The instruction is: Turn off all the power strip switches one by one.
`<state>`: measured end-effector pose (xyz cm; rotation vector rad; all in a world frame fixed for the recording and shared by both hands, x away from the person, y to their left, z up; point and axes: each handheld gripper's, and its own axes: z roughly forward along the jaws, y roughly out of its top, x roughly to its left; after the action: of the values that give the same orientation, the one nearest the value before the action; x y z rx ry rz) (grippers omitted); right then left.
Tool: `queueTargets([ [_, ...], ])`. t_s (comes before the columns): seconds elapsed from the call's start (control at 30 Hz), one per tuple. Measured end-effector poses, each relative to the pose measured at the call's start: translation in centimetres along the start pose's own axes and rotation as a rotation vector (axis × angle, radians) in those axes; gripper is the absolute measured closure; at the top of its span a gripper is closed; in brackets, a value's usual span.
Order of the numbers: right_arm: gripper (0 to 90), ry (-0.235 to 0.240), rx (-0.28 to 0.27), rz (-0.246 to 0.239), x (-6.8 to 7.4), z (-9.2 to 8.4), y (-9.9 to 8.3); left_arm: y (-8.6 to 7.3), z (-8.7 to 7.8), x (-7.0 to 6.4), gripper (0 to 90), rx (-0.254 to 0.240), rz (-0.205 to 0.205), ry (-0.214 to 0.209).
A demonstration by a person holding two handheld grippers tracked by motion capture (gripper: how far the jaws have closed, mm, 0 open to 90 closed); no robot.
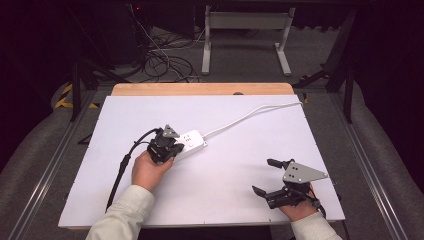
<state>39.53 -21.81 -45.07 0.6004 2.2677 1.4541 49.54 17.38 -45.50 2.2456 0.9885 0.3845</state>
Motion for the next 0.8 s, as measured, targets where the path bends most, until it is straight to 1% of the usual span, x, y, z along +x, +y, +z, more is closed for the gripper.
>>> queueTargets([
  [0.13, 4.4, -0.001, -0.002, 0.001, 0.0, -0.05, 0.0, -0.03, -0.04, -0.06, 90.0, 0.001, 0.015, 0.014],
  [0.23, 4.4, 0.001, -0.001, -0.001, 0.02, -0.04, -0.02, 0.0, -0.01, -0.13, 90.0, 0.002, 0.015, 0.017],
  [0.3, 4.4, 0.001, -0.002, -0.001, 0.02, -0.06, -0.02, 0.03, 0.03, -0.26, 90.0, 0.0, 0.007, 0.021],
  [0.4, 4.4, -0.001, -0.002, -0.002, 0.02, -0.09, -0.03, 0.07, 0.04, -0.48, 90.0, 0.008, 0.015, 0.033],
  [0.5, 4.4, 0.0, -0.003, 0.0, 0.05, -0.05, -0.03, 0.03, 0.05, -0.36, 90.0, 0.009, 0.011, 0.03],
  [0.53, 4.4, 0.001, -0.002, 0.0, 0.06, -0.04, -0.02, -0.01, 0.06, -0.25, 90.0, 0.005, 0.004, 0.02],
  [0.63, 4.4, -0.001, -0.002, -0.002, 0.09, -0.06, -0.01, -0.13, 0.1, -0.06, 90.0, 0.001, -0.003, 0.014],
  [0.73, 4.4, -0.003, -0.001, -0.002, 0.09, -0.06, -0.01, -0.18, 0.06, -0.22, 90.0, -0.007, 0.008, 0.024],
  [0.77, 4.4, -0.003, -0.001, -0.002, 0.08, -0.08, -0.01, -0.11, 0.01, -0.38, 90.0, -0.001, 0.021, 0.041],
  [0.8, 4.4, -0.001, -0.005, -0.004, 0.05, -0.08, 0.0, 0.08, -0.3, -0.47, 90.0, -0.013, 0.004, 0.023],
])
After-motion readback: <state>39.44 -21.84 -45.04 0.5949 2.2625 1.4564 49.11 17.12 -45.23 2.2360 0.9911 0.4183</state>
